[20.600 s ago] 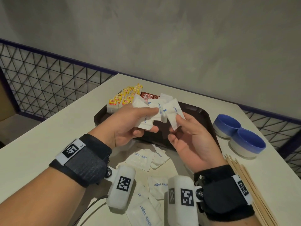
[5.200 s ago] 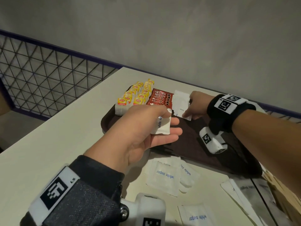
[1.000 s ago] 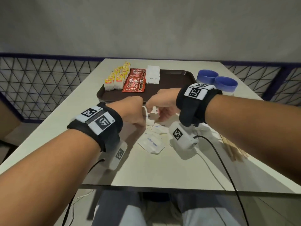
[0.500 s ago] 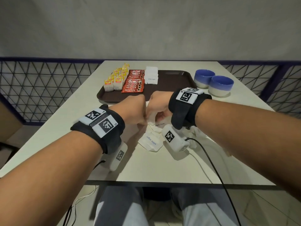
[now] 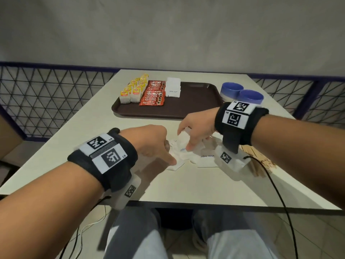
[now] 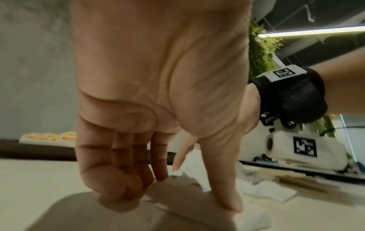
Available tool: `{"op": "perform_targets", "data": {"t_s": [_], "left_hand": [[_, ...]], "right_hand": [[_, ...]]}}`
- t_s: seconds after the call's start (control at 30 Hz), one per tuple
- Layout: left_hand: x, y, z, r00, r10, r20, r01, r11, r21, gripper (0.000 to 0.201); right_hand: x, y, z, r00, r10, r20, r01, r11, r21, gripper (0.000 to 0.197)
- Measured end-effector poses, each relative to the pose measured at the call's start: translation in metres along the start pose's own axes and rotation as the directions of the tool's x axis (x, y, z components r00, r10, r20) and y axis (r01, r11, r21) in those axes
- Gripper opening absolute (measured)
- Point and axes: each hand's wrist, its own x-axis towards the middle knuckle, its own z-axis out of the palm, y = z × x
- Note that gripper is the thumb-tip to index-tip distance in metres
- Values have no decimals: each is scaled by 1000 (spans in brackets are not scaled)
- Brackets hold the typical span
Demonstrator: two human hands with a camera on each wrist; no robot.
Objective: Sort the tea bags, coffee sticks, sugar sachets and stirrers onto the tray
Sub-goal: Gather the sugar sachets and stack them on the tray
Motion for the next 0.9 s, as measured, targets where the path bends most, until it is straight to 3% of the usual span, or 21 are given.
{"op": "perform_targets", "data": {"t_s": [0.17, 0.27, 0.57, 0.67, 0.73, 0.83, 0.9], "left_hand": [[-1, 4, -2, 1000, 7, 22, -6, 999, -42, 46], [-2, 6, -2, 1000, 23, -4, -23, 992, -125, 41], [-9, 5, -4, 993, -6, -116, -35, 937, -347, 67], [-13, 0, -8, 996, -16, -90, -16, 940, -341, 68], [-11, -1, -8, 999, -8, -50, -8, 949, -314, 55], [-7, 0, -4, 1000, 7, 10, -4, 969, -245, 35], [-6, 3, -3, 1000, 5, 17, -1, 977, -211, 32]], "right_hand": [[-2, -7, 4, 997, -3, -76, 6, 999, 37, 55], [-2, -4, 8, 991, -42, -129, 54, 994, 96, 55], [-26, 17, -7, 970, -23, -242, 82, 968, 236, 40], [-50, 37, -14, 982, 23, -186, 45, 936, 349, 41], [-66, 46, -10, 997, 11, -82, 21, 924, 381, 43], [-75, 45, 10, 999, 20, 34, -25, 988, 152, 64], [-76, 38, 25, 999, 53, 14, -52, 996, -72, 69]]}}
